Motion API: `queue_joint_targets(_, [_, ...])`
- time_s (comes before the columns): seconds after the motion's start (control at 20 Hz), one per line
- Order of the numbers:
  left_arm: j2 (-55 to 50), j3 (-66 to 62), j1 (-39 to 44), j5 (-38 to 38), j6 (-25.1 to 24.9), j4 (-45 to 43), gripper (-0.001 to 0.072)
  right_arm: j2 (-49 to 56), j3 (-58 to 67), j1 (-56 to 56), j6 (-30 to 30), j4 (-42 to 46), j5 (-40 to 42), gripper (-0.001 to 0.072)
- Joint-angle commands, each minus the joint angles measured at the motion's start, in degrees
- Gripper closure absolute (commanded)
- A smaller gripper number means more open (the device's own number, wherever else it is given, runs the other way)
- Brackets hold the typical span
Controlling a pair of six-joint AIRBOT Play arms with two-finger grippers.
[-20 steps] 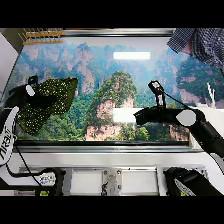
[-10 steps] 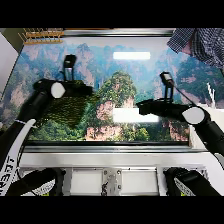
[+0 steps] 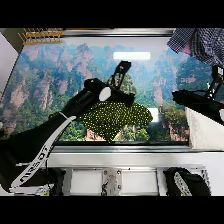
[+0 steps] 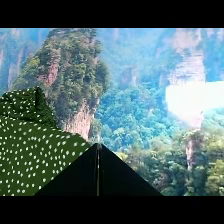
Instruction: Fold the clothes and pants, and hang the long-sleeved shirts on hangers.
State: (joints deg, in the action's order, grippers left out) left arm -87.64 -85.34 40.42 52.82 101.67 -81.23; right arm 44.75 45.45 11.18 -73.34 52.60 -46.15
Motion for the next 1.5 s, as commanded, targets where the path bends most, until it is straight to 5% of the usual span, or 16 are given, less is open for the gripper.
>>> queue_joint_targets(0.0, [4.7,7.5,-8.9,5.1,5.4,0.4,0.0091,-0.4,0.0,3.2,0.1,0.3,-4.4,0.0704])
queue_joint_targets(0.25, [20.1,35.3,-21.6,5.0,8.7,6.4,0.0091,-0.3,0.0,2.6,0.1,0.3,-5.4,0.0704])
queue_joint_targets(0.45, [23.3,47.3,-23.4,-1.3,8.5,15.3,0.0091,-0.3,0.0,2.2,0.0,0.1,-5.4,0.0704])
queue_joint_targets(0.85, [9.4,41.4,-13.1,-2.7,8.2,18.3,0.0091,-0.3,0.0,2.2,0.0,0.1,-5.4,0.0704])
queue_joint_targets(1.45, [8.0,39.0,-5.1,-8.3,9.6,22.8,0.0094,-0.3,0.0,2.2,0.0,0.1,-5.4,0.0704])
